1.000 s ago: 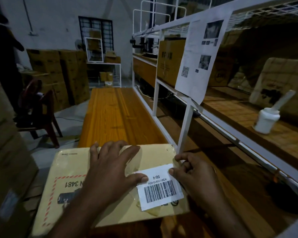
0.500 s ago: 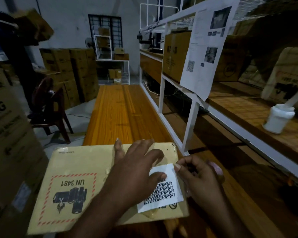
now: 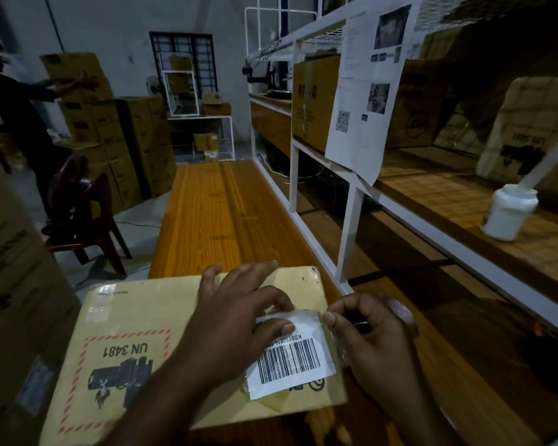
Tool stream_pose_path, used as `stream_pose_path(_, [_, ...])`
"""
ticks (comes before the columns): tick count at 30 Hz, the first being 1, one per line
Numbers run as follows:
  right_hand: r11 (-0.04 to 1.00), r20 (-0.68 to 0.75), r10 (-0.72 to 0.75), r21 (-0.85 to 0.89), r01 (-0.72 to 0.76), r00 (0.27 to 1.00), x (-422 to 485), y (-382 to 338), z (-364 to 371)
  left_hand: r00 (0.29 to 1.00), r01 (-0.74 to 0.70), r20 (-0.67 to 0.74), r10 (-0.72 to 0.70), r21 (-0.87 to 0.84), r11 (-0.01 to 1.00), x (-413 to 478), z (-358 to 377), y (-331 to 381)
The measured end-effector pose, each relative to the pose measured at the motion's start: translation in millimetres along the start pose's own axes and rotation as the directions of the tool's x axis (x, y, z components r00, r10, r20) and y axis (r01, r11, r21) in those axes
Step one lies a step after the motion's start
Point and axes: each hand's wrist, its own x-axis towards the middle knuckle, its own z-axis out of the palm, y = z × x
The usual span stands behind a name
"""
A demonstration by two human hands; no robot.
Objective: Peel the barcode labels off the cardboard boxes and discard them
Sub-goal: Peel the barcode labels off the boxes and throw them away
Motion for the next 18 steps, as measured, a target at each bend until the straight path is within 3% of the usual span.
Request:
stream_pose_path(4, [0.999,0.112,0.011,0.042,-0.015,0.994,1.3,-8.4,-1.2,1.000,0.016,-0.005,-0.016,-0.021,1.000,1.1,-0.2,1.4])
stream_pose_path(6, [0.987,0.166,-0.052,-0.139,0.076,0.985,5.8,-11.9,-0.7,1.000,0.008,-0.018,-0.009,-0.041,0.999,0.2,1.5,0.4])
stream_pose_path(9, [0.886,0.246,-0.177,-0.382,0.263,0.953,11.1,-15.9,5.0,0.998,-0.008,-0.059,0.003,-0.076,0.997,-1.8,4.1,-0.8])
stream_pose_path(14, [0.809,0.236,-0.280,-0.464,0.361,0.931,7.9,-18.2,5.3,1.000,-0.024,-0.014,0.023,-0.071,0.997,0.5,0.1,-5.1])
stream_pose_path(18, [0.791,0.176,-0.295,-0.505,0.344,0.939,5.5,-23.7,5.4,0.993,-0.066,0.091,0.075,-0.101,0.993,1.9,-9.4,-11.2])
